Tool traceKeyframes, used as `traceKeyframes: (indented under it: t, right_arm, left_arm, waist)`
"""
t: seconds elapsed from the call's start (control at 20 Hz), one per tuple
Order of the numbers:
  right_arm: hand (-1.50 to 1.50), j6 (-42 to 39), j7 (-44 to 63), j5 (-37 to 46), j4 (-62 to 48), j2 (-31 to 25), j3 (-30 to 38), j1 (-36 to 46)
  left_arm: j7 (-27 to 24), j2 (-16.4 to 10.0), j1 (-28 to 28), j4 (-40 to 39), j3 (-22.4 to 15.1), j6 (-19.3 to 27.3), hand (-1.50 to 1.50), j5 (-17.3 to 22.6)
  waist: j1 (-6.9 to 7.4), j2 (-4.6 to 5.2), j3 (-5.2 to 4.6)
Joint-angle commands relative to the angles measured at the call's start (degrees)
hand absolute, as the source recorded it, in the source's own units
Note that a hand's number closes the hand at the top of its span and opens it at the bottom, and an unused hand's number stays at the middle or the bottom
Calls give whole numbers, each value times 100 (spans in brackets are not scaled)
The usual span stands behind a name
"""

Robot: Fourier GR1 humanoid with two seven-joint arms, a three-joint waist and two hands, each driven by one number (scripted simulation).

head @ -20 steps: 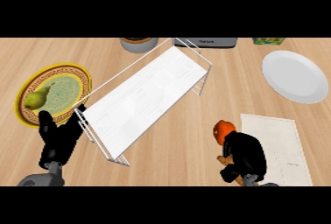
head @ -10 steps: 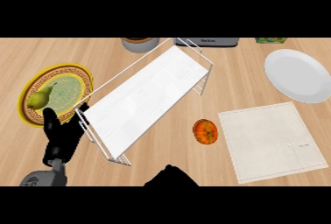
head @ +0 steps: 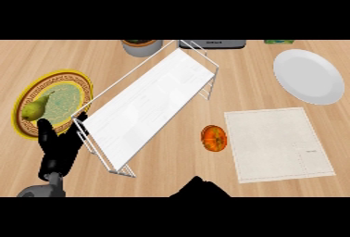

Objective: Pick the croissant from the placemat and place it in the tiered shelf

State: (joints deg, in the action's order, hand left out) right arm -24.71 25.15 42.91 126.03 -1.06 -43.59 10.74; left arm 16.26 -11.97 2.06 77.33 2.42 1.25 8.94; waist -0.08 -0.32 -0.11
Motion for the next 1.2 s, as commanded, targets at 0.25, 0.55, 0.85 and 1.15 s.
traceKeyframes:
  t: [0.25, 0.55, 0.85, 1.15]
  right_arm:
    - [150, -348, 2439, -2172, 724, 105, 1764, 2348]
    - [150, -66, 3114, -3084, -709, 106, 3163, 4565]
    - [150, -43, 2069, -2910, -2704, -41, 3915, 5681]
    - [150, -310, 1428, -3009, -3937, -213, 4083, 6326]
  left_arm:
    - [-134, 180, -282, 201, -161, -69, 0, -32]
    - [-59, -32, 184, -217, 101, -160, 0, 35]
    - [26, -53, -39, 73, 85, -198, 0, 29]
    - [-57, 170, 406, -390, 25, 59, 0, -220]
  waist:
    - [127, 21, -5]
    - [81, 25, -5]
    - [115, 41, 5]
    - [80, 53, 4]
